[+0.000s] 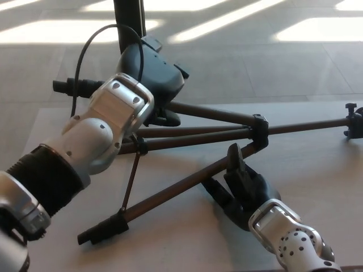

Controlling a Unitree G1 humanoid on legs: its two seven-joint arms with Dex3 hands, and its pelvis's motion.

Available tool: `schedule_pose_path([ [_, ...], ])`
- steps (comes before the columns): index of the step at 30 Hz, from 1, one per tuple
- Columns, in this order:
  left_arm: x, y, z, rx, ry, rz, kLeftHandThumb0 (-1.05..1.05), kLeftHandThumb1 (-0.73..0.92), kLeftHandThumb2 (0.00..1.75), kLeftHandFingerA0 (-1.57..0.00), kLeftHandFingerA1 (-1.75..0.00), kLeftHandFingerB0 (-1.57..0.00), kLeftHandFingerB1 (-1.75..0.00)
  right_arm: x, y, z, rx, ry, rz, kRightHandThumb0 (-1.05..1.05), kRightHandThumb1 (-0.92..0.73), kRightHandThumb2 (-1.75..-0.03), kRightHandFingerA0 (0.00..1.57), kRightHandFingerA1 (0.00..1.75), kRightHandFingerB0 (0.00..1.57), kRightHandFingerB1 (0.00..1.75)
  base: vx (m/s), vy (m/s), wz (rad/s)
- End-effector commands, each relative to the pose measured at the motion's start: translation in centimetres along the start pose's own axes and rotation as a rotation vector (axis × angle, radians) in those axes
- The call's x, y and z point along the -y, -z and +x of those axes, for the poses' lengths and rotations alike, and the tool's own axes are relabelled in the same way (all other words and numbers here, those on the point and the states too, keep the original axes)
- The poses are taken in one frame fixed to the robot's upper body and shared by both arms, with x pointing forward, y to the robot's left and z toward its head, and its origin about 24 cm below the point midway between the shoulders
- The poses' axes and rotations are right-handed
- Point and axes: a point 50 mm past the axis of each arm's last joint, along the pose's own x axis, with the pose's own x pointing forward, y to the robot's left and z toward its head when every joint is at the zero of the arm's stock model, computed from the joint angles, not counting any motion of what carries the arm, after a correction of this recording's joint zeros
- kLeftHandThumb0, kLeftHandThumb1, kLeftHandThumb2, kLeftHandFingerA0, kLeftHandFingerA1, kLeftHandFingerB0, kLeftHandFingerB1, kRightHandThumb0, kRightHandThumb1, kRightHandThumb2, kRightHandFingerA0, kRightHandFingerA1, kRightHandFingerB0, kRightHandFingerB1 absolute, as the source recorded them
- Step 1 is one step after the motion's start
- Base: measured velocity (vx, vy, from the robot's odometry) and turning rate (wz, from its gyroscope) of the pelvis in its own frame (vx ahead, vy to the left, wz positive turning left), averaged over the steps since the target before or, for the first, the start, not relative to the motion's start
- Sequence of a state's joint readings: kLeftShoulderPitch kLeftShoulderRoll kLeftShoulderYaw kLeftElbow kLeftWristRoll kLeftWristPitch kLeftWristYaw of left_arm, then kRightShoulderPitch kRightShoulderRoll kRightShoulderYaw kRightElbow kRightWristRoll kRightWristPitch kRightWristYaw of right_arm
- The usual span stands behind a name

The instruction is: Use both hands of the robot to pick up the tripod lying in the middle of the desk and make it stand upright on the desk

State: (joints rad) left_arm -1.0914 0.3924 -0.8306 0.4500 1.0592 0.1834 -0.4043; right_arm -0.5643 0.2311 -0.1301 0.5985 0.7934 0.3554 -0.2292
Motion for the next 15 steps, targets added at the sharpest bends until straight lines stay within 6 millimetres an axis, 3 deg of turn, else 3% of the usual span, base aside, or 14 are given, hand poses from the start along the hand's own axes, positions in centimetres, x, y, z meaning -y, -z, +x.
schedule_pose_path([
  [1, 3.5, 3.7, 0.6, -0.282, 0.382, 0.202, -1.05, 0.62, 0.69, 0.0, 0.0, 0.0, -0.15, -1.7, 7.0, -0.1, -0.158, 0.159, 0.081, -0.74, -0.49, -0.57, 0.0, 0.63, 0.0, 0.38, 0.0, 0.0, 0.0],
  [2, 3.8, 3.7, 0.6, -0.283, 0.389, 0.211, -0.98, 0.53, 1.01, 0.0, -0.1, 0.0, 0.0, -1.7, 7.0, -0.2, -0.157, 0.166, 0.102, -0.77, -0.5, -0.58, 0.0, 0.63, 0.0, 0.36, 0.0, 0.0, 0.0],
  [3, 4.1, 3.9, 0.6, -0.284, 0.398, 0.217, -0.98, 0.53, 1.01, 0.0, -0.1, 0.0, 0.0, -1.8, 7.2, -0.2, -0.163, 0.164, 0.09, -0.77, -0.5, -0.58, 0.0, 0.63, 0.0, 0.36, 0.0, 0.0, 0.0],
  [5, 4.8, 3.8, 0.7, -0.29, 0.39, 0.213, -0.97, 0.56, 0.94, 0.0, -0.09, -0.06, 0.0, -1.8, 7.2, -0.3, -0.164, 0.166, 0.056, -0.74, -0.4, -0.81, 0.02, 0.64, 0.03, 0.36, 0.0, 0.0, 0.0],
  [6, 5.3, 3.6, 0.7, -0.284, 0.342, 0.208, -0.71, 0.63, 0.6, -0.02, -0.42, -0.12, -0.34, -1.7, 7.2, -0.3, -0.157, 0.161, 0.039, -0.68, -0.4, -0.85, 0.05, 0.63, 0.0, 0.37, 0.0, 0.0, 0.0],
  [7, 5.5, 3.5, 0.6, -0.277, 0.302, 0.2, -0.71, 0.63, 0.6, -0.02, -0.42, -0.12, -0.34, -1.7, 7.2, -0.4, -0.156, 0.155, 0.037, -0.68, -0.4, -0.85, 0.05, 0.63, 0.0, 0.37, 0.0, 0.0, 0.0],
  [8, 5.7, 3.2, 0.6, -0.265, 0.27, 0.182, -0.63, 0.47, 0.86, -0.03, -0.51, -0.13, -0.5, -1.6, 7.2, -0.4, -0.162, 0.155, 0.037, -0.76, -0.51, -0.55, 0.0, 0.71, 0.02, 0.39, 0.0, 0.0, 0.0],
  [9, 5.8, 3.1, 0.4, -0.258, 0.246, 0.151, -0.57, 0.48, 0.86, -0.09, -0.54, -0.24, -0.56, -1.7, 7.3, -0.4, -0.16, 0.167, 0.022, -0.4, -0.17, -0.85, 0.02, 0.56, 0.0, 0.53, 0.0, 0.0, 0.0],
  [10, 6.0, 3.0, 0.3, -0.234, 0.205, 0.157, -0.52, 0.66, 0.59, -0.23, -0.55, -0.39, -0.52, -1.9, 7.3, -0.3, -0.164, 0.173, 0.017, -0.4, -0.18, -0.85, 0.03, 0.56, 0.0, 0.53, 0.0, 0.0, 0.0],
  [11, 6.0, 2.9, 0.3, -0.231, 0.196, 0.156, -0.53, 0.47, 0.87, -0.29, -0.62, -0.41, -0.61, -2.0, 7.3, -0.3, -0.162, 0.173, 0.017, -0.4, -0.18, -0.85, 0.03, 0.56, 0.0, 0.53, 0.0, 0.0, 0.0],
  [12, 6.1, 2.9, 0.3, -0.232, 0.188, 0.153, -0.53, 0.47, 0.87, -0.29, -0.62, -0.41, -0.61, -2.1, 7.3, -0.3, -0.159, 0.174, 0.016, -0.4, -0.18, -0.85, 0.03, 0.56, 0.0, 0.53, 0.0, 0.0, 0.0],
  [13, 6.1, 2.4, 0.6, -0.212, 0.148, 0.109, -0.47, 0.54, 0.56, -0.49, -0.58, -0.52, -0.42, -2.0, 7.2, -0.2, -0.158, 0.152, -0.037, -0.7, -0.41, -0.87, 0.06, 0.63, 0.0, 0.36, 0.0, 0.0, 0.0],
  [14, 6.2, 2.2, 0.7, -0.204, 0.115, 0.126, -0.62, 0.54, 0.56, -0.57, -1.12, -0.66, -0.55, -2.1, 7.1, -0.2, -0.161, 0.146, -0.034, -0.78, -0.56, -0.57, 0.01, 0.7, 0.03, 0.35, 0.0, 0.0, 0.0],
  [15, 6.1, 2.1, 0.7, -0.173, 0.087, 0.17, -1.01, 0.46, 0.89, -0.74, -1.39, -0.69, -0.67, -2.2, 7.0, -0.2, -0.156, 0.154, -0.018, -0.4, -0.21, -0.87, 0.03, 0.56, 0.0, 0.52, 0.0, 0.0, 0.0],
])
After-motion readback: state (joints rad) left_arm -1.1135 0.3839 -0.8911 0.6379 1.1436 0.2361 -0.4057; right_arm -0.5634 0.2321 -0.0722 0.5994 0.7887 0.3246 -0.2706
